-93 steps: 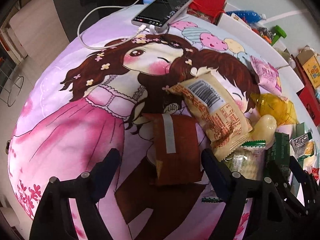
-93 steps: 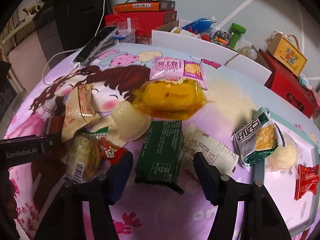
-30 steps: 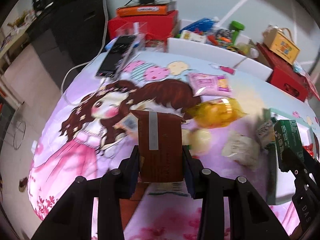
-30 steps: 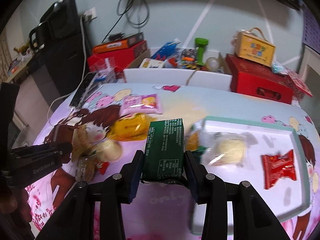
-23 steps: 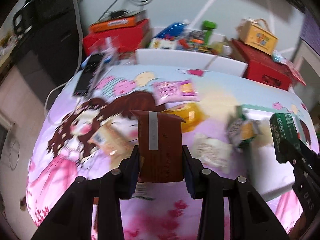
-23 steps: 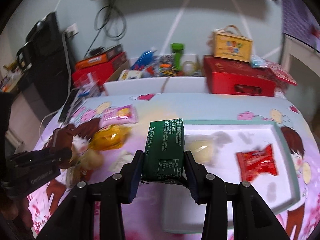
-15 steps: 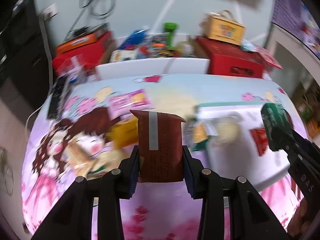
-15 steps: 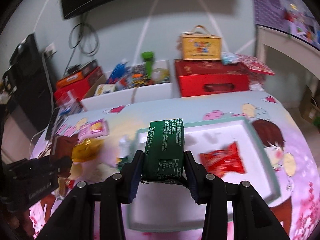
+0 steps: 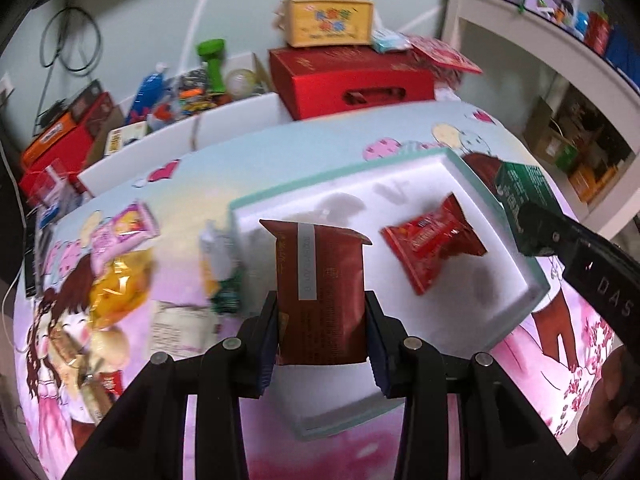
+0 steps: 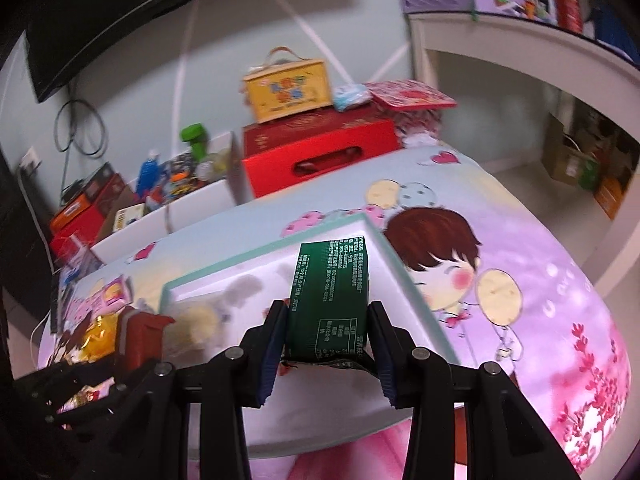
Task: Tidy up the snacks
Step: 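Release the green box in the tray with the right tool while the left tool drops the bar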
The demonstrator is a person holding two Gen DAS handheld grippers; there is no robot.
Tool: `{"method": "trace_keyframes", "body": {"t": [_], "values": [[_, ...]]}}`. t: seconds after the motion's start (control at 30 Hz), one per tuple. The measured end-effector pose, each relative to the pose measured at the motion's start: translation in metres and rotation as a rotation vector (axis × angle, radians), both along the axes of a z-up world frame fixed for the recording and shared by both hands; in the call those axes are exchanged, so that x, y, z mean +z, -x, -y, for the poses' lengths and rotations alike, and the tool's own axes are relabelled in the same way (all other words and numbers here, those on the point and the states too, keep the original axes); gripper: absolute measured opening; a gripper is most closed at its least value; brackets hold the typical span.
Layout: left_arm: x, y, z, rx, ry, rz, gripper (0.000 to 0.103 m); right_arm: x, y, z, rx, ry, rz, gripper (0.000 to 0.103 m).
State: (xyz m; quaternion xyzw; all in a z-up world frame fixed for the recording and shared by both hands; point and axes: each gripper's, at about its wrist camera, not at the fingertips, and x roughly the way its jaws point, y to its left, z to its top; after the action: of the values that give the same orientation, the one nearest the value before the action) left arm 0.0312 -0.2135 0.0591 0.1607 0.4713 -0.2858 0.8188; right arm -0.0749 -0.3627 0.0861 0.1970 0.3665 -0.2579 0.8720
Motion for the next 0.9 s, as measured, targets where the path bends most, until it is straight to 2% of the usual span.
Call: {"method": "trace_keyframes", "body": {"t": [0.37, 0.4, 0.5, 0.7, 0.77, 0.83, 0.87, 0.9], "values": [[-0.041, 0.011, 0.037, -0.034, -0.059, -0.091, 0.041, -0.047, -0.006, 0.027, -0.021, -0.127, -0.103, 0.044], [-0.042, 0.012, 0.039, -0.037, -0.06, -0.092, 0.042, -0.049, -0.006, 0.028, -0.02, -0.134, -0.11, 0.045], [-0.039, 0.013, 0.04, -0.038, -0.073, -0.073, 0.057, -0.049, -0.006, 0.029, -0.024, -0.125, -0.114, 0.045], [-0.028, 0.007, 0.031, -0.021, -0.044, -0.076, 0.057, -0.046, -0.007, 0.026, -0.015, -0.119, -0.111, 0.045], [-0.026, 0.002, 0.027, -0.007, -0.023, -0.086, 0.061, -0.045, -0.008, 0.025, -0.013, -0.116, -0.113, 0.046], [-0.025, -0.005, 0.02, 0.026, 0.0, -0.099, 0.076, -0.045, -0.009, 0.025, -0.012, -0.114, -0.119, 0.052], [-0.024, -0.008, 0.016, 0.041, 0.004, -0.102, 0.078, -0.046, -0.01, 0.024, -0.012, -0.114, -0.127, 0.062], [-0.024, -0.011, 0.013, 0.056, 0.006, -0.102, 0.08, -0.048, -0.011, 0.024, -0.013, -0.11, -0.138, 0.066]]}}
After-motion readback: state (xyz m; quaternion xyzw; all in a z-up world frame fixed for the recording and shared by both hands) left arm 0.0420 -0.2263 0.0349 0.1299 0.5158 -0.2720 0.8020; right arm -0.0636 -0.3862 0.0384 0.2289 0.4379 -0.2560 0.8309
